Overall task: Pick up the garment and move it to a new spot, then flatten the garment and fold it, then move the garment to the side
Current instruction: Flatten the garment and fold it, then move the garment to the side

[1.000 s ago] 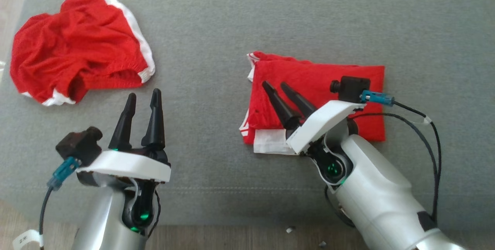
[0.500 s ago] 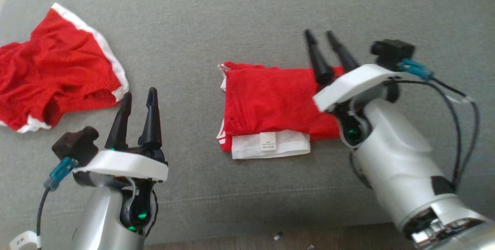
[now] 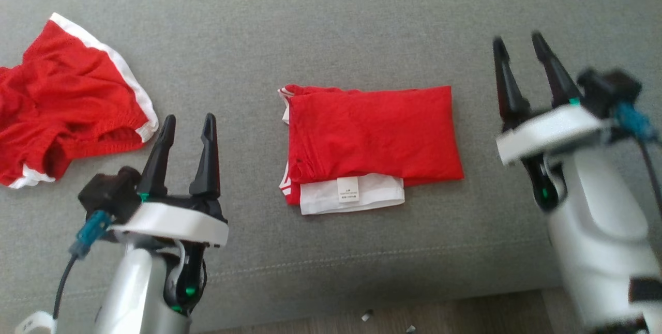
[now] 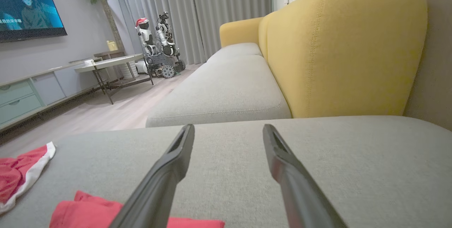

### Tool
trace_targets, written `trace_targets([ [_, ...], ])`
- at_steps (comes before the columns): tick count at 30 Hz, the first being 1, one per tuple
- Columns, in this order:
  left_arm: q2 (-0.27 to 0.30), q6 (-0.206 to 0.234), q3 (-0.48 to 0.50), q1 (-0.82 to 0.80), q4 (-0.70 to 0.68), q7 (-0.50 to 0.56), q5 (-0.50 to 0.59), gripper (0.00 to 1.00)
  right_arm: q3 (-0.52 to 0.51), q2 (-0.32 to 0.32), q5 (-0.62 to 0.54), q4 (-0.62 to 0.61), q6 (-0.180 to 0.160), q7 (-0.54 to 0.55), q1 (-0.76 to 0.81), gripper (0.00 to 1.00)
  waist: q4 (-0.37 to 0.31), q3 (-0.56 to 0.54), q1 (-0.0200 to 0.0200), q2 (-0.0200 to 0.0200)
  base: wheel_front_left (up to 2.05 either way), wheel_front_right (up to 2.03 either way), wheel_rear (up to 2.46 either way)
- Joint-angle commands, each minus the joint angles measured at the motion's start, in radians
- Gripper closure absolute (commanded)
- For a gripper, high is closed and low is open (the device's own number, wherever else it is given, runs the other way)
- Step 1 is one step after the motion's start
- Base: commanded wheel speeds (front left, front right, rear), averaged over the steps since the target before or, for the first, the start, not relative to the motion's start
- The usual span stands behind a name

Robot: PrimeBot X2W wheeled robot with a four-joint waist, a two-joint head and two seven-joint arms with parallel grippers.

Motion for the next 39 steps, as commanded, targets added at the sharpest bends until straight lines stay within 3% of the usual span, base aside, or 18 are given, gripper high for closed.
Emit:
trace_targets([
  [1,0.009,-0.006,0.035,-0.01,-0.04,-0.012,0.011,0.0,-0.001,0.007,-0.027,-0.049,0.006,-0.011,0.026,0.0,0.001,-0.003,0.0,0.0,0.0,0.0,0.0],
  [12,0.009,0.034,0.014,0.079,-0.122,-0.012,0.04,0.0,-0.176,0.091,-0.242,-0.274,0.006,-0.011,0.307,0.0,0.015,-0.031,0.0,0.0,0.0,0.0,0.0],
  [29,0.009,0.048,-0.005,0.069,-0.136,-0.012,0.05,0.0,-0.199,0.133,-0.273,-0.32,0.006,0.017,0.338,0.0,0.037,0.015,0.0,0.0,0.0,0.0,0.0],
  [39,0.009,0.044,-0.013,0.045,-0.124,-0.012,0.053,0.0,-0.168,0.139,-0.258,-0.264,0.006,0.045,0.298,0.0,0.062,0.047,0.0,0.0,0.0,0.0,0.0],
])
